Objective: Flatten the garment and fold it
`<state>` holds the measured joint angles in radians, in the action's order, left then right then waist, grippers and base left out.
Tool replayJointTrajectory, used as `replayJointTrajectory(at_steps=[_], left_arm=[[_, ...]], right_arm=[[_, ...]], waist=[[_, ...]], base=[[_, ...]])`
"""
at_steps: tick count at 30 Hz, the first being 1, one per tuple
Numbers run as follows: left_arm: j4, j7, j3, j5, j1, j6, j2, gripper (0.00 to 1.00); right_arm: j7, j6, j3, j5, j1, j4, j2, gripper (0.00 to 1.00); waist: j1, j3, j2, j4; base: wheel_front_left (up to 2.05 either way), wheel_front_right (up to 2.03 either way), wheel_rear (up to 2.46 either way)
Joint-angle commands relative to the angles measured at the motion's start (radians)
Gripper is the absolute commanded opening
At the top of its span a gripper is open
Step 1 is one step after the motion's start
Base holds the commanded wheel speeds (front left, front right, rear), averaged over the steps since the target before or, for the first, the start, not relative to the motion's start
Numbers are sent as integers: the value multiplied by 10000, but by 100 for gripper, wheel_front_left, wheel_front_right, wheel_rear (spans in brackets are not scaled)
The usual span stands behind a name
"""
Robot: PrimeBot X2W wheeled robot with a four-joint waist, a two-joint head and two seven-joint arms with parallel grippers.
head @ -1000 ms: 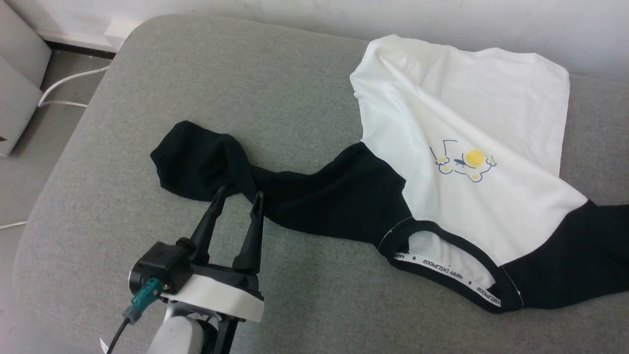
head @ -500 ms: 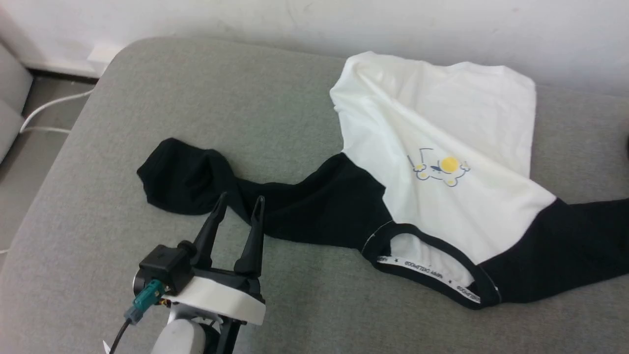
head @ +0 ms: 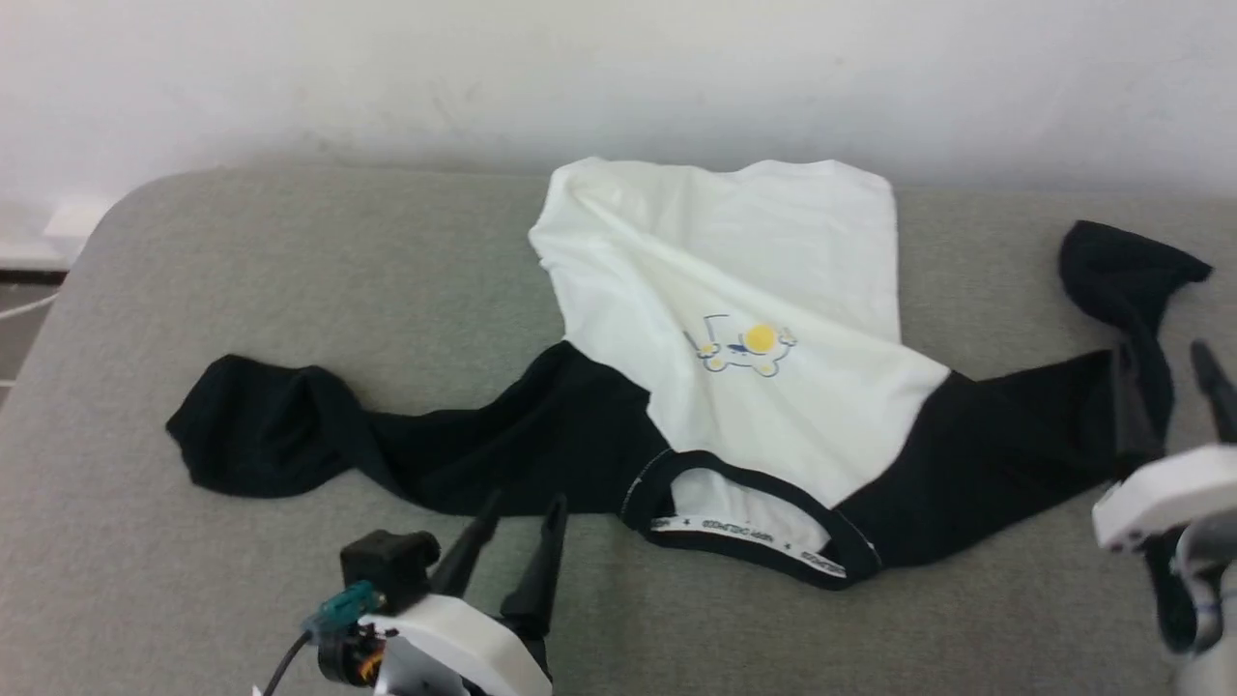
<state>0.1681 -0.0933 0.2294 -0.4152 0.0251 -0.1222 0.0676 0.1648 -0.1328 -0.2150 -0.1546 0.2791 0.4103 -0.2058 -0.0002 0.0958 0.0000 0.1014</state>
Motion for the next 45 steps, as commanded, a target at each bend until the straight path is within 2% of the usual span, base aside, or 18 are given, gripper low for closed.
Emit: replayJointTrajectory(at_steps=[1,5,13,24,31,32,33,34,39,45], left_arm=[[99,359,61,-265,-121,59,-42,100],[228,1459,108,-1342,-86,333,-124,100],[591,2972,108,-2195,283,1610,-159,100],[1380,2532,25,-3014,959,2013,-171,100],[2073,1993,154,-3226,1380,2003,-172,100],[2146,1893,198,-3222,1452,1913,-172,65],[2207,1754,233,-3207,1518,1811,-172,44],[2265,1614,274,-3185,1574,1702,-172,0],[2358,937,455,-2912,1709,1373,-126,0],[1950,71,910,-2172,1529,1144,100,0]], right_arm=[[-53,21,15,-137,-497,-476,249,100],[-205,21,-42,-225,-1409,-1646,799,100],[-435,21,117,-294,-1936,-2783,1211,100],[-396,21,155,-256,-2045,-2919,1392,100],[-585,21,290,-255,-2027,-2971,1424,100],[-665,21,362,-272,-2033,-2966,1413,100],[-778,21,470,-305,-2052,-2955,1393,100],[-896,21,639,-349,-2080,-2961,1348,100],[-1693,21,1458,-979,-2340,-3036,1204,100],[-4465,21,2333,-2938,-3068,-3269,1211,100]], waist=[[2,-91,0,-529],[2,124,0,-914],[2,494,0,-1462],[2,782,0,-1627],[2,970,0,-1559],[2,992,0,-1544],[2,1006,0,-1526],[2,1008,0,-1507],[2,860,0,-1357],[2,508,0,-955]], base=[[0,0,0],[0,0,0],[0,0,0],[0,0,0],[0,0,0],[0,0,0],[0,0,0],[0,0,0],[0,0,0],[0,0,0]])
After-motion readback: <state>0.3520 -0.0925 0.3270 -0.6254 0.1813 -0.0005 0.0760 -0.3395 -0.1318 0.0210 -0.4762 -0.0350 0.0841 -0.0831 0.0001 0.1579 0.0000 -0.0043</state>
